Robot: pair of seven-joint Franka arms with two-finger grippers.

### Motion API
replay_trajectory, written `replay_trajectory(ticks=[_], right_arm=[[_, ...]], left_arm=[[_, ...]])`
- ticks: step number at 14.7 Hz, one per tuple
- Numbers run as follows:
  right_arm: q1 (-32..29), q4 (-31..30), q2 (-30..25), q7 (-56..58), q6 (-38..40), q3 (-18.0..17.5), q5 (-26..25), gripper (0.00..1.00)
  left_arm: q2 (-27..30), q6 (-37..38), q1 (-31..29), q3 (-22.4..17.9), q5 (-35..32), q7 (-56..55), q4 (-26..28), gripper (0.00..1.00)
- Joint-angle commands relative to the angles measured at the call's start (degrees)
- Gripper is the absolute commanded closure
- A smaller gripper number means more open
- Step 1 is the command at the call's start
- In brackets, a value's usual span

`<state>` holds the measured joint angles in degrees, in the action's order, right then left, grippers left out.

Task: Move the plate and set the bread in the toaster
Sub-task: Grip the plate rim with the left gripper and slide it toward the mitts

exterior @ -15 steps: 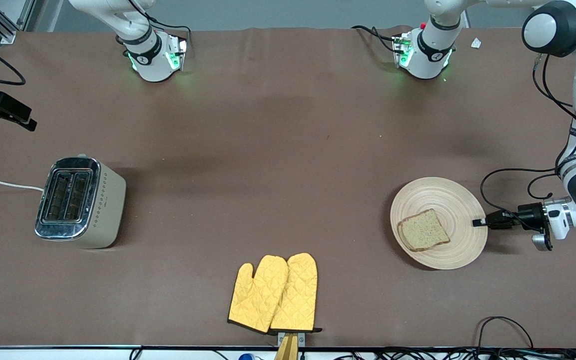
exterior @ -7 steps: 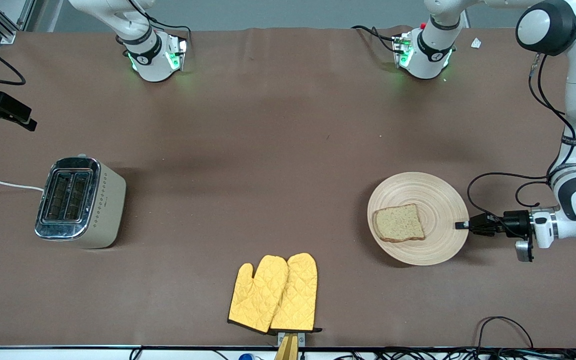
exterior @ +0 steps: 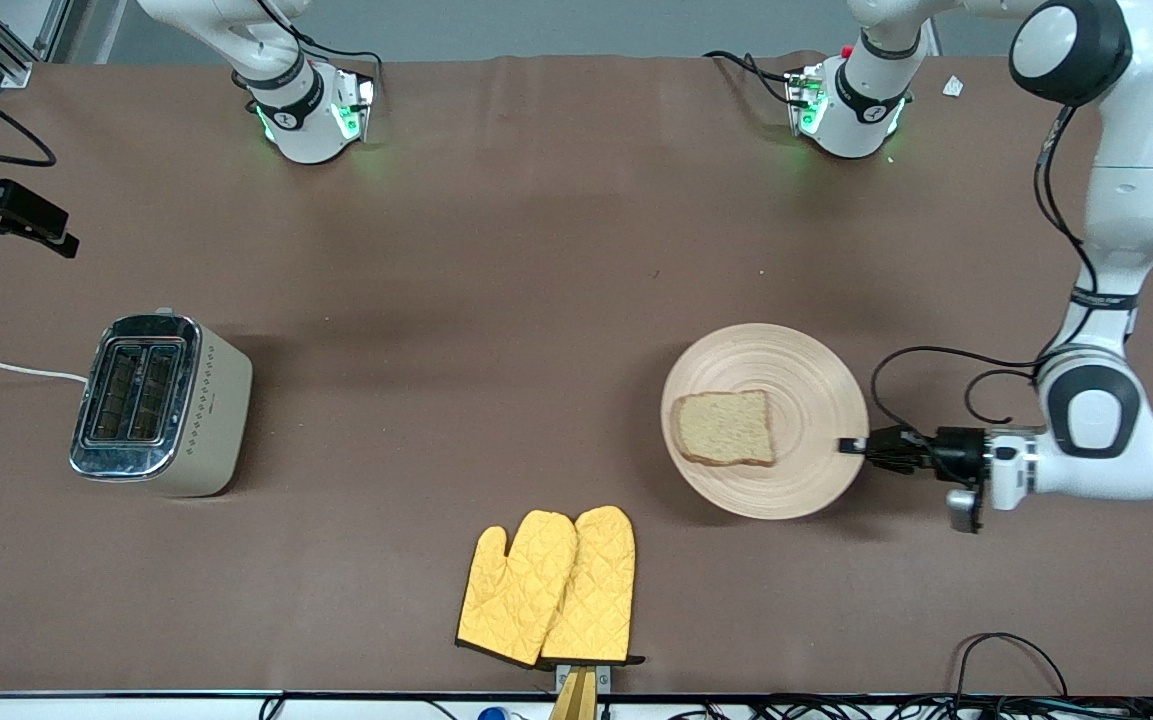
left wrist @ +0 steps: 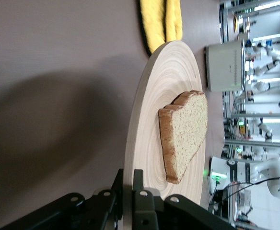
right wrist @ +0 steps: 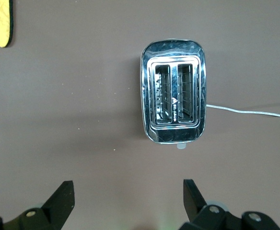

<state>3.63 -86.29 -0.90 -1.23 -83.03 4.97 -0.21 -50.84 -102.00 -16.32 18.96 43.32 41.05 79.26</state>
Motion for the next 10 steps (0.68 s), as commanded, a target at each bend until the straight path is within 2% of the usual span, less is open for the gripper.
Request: replay_trajectory(ticks=[1, 5, 10], right_arm=[[2.4, -1.2, -0.3, 0.5, 0.4, -0.1, 0.8, 0.0], [3.4, -7.6, -0.6, -0.7, -6.3, -0.1, 6.0, 0.0], [4.7, -19.4, -0.3, -5.1, -22.7, -0.1, 10.3, 0.0]], left_arm=[[-0.3, -2.0, 3.9, 0.5, 3.7, -1.2, 0.4, 1.0], [-0.7, -8.1, 10.0, 0.5, 9.5, -1.1, 3.0, 1.0], [-2.5, -18.7, 17.8, 0.5, 18.6, -0.2, 4.5, 1.0]])
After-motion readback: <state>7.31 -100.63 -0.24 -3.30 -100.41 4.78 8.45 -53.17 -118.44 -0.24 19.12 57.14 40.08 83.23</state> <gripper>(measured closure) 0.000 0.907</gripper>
